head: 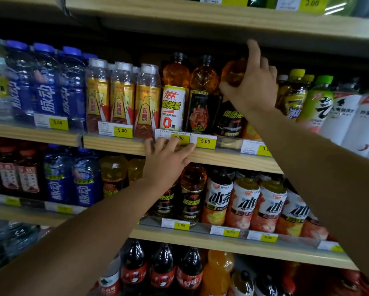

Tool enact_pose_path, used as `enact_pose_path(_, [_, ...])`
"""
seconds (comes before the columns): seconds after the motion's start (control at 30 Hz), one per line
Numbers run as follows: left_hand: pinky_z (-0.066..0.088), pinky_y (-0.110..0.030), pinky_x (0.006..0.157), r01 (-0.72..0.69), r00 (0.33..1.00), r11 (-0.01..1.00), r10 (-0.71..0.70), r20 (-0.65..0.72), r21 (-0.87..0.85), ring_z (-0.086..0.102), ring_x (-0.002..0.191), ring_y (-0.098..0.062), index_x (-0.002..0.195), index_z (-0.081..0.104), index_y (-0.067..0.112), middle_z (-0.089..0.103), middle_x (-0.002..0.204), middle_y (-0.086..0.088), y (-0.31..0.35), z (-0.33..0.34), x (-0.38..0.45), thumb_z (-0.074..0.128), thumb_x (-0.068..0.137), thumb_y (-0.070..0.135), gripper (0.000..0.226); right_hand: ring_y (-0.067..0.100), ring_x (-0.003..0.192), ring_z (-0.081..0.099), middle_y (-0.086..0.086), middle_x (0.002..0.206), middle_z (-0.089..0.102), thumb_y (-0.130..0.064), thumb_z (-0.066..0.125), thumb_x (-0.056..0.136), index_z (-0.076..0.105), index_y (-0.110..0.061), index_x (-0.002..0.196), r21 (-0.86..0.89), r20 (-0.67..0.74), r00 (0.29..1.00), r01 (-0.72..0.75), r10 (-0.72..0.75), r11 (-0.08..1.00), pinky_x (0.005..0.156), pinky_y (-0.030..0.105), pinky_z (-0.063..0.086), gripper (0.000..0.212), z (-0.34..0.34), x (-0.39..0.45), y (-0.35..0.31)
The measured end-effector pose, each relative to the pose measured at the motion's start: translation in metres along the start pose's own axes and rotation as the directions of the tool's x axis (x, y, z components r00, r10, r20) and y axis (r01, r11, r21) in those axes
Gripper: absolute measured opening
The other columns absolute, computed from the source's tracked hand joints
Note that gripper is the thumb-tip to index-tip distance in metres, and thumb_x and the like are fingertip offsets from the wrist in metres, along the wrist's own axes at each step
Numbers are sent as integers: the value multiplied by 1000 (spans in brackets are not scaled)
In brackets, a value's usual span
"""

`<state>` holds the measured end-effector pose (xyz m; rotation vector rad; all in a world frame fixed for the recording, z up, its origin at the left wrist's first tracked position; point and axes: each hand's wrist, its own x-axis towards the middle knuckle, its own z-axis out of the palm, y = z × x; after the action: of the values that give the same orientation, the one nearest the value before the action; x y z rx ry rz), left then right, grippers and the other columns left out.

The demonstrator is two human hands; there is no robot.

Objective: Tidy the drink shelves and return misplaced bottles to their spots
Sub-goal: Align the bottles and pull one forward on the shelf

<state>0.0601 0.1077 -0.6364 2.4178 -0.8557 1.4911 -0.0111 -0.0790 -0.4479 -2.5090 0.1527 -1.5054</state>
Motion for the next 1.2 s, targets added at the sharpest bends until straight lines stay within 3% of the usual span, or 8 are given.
enact_pose_path(0.1, [37,-55,92,15,1000,1000,-15,14,-20,50,98,-33,125,63,37,59,106,-1,2,-3,0,46,91,47,40,26,120,53,6,150,38,-36,73,83,16,-30,155,184,-56,998,23,-13,983,91,37,50,92,-7,-21,-2])
enact_pose_path(0.23, [37,-55,93,29,999,999,-29,13,-15,51,98,-34,126,63,37,59,106,-2,3,-4,-1,61,90,44,36,-21,91,47,1,150,37,-28,75,84,25,-31,152,284,-67,998,1,18,959,74,7,36,84,-20,-34,-8])
enact_pose_path(0.47, [38,-55,94,58,997,998,-56,56,-35,49,99,-32,121,63,40,59,106,0,5,-8,1,71,85,39,37,14,123,49,-3,149,38,-29,76,83,31,-31,149,240,-118,992,78,-51,968,92,25,39,80,-46,-36,-28])
enact_pose_path(0.7, [37,-55,94,106,986,991,-95,136,-81,48,103,-33,122,63,42,58,110,0,6,-14,4,71,87,35,36,13,120,50,-7,143,43,-31,77,79,33,-36,145,268,-148,988,77,-39,960,96,36,49,79,-71,-49,-40])
enact_pose_path(0.87, [36,-53,97,58,986,985,-30,166,-165,47,109,-33,133,57,42,57,120,-3,-5,-20,1,63,91,24,45,6,120,46,-8,143,45,-32,80,77,33,-35,146,302,-139,989,0,43,953,85,12,36,84,-82,-86,-40])
enact_pose_path(1.0, [34,-57,102,-49,987,981,77,141,-190,50,112,-39,138,56,29,59,123,-9,-19,-18,-9,67,86,15,55,1,115,44,-10,140,46,-32,82,75,35,-35,145,305,-127,990,-16,58,952,88,13,39,84,-93,-122,-42])
enact_pose_path(1.13, [8,-65,116,23,971,989,13,241,-147,30,132,-33,148,41,32,44,139,-4,-26,-23,-19,55,97,20,55,-2,112,45,-10,138,47,-33,84,74,35,-37,144,325,-9,996,-86,94,942,88,14,43,86,-80,-160,-41])
enact_pose_path(1.2, [-1,-67,115,32,965,989,7,263,-147,21,139,-28,151,33,33,37,144,0,-26,-25,-23,51,99,20,57,-1,108,48,-10,139,48,-33,85,75,34,-39,144,333,58,992,-123,110,935,82,6,42,86,-65,-179,-38])
